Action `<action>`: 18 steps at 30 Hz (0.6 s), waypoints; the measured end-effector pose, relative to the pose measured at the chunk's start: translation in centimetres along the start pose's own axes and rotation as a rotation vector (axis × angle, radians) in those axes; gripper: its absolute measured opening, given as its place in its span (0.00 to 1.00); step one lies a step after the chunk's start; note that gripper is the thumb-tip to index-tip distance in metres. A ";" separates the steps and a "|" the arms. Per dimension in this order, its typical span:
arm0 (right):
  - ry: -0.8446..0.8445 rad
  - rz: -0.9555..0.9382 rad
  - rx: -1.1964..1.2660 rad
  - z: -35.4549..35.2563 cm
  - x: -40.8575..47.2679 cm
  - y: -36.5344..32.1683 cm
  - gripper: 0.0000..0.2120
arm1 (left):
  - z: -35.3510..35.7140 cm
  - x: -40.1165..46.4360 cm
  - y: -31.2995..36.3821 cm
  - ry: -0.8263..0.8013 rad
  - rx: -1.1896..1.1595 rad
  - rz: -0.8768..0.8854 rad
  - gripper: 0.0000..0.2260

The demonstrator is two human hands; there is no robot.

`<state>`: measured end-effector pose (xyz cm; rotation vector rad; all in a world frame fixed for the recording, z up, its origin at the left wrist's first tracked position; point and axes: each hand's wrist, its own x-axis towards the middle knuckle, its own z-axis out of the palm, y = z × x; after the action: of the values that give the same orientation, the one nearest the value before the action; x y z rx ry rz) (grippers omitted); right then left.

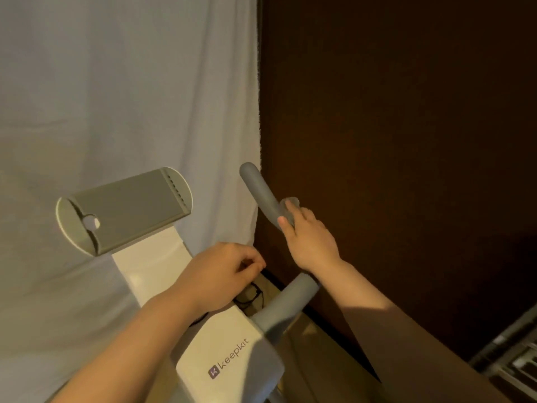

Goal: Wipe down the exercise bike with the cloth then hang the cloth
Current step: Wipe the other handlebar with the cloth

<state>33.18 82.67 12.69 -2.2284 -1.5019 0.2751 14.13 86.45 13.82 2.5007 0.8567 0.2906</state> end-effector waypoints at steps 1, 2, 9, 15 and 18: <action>0.013 -0.054 -0.026 0.2 -1.0 0.3 0.26 | -0.1 0.0 -0.2 0.028 -0.072 -0.016 0.08; 0.015 -0.092 -0.029 0.2 -1.6 0.5 0.26 | -0.2 0.1 -0.4 0.051 -0.144 -0.029 0.08; -0.060 -0.171 0.041 -0.4 3.5 -1.2 0.26 | -0.6 0.5 -0.2 0.064 -0.351 -0.061 0.08; -0.055 -0.198 -0.071 -0.6 1.0 0.6 0.28 | -0.6 0.3 -0.4 0.135 -0.375 -0.089 0.08; -0.050 -0.077 0.298 -0.4 4.9 -1.4 0.27 | -0.6 0.3 -0.3 0.121 -0.372 -0.087 0.07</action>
<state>34.09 87.56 14.10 -1.9388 -1.4621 0.4992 13.99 87.07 14.14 2.1135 0.8663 0.5243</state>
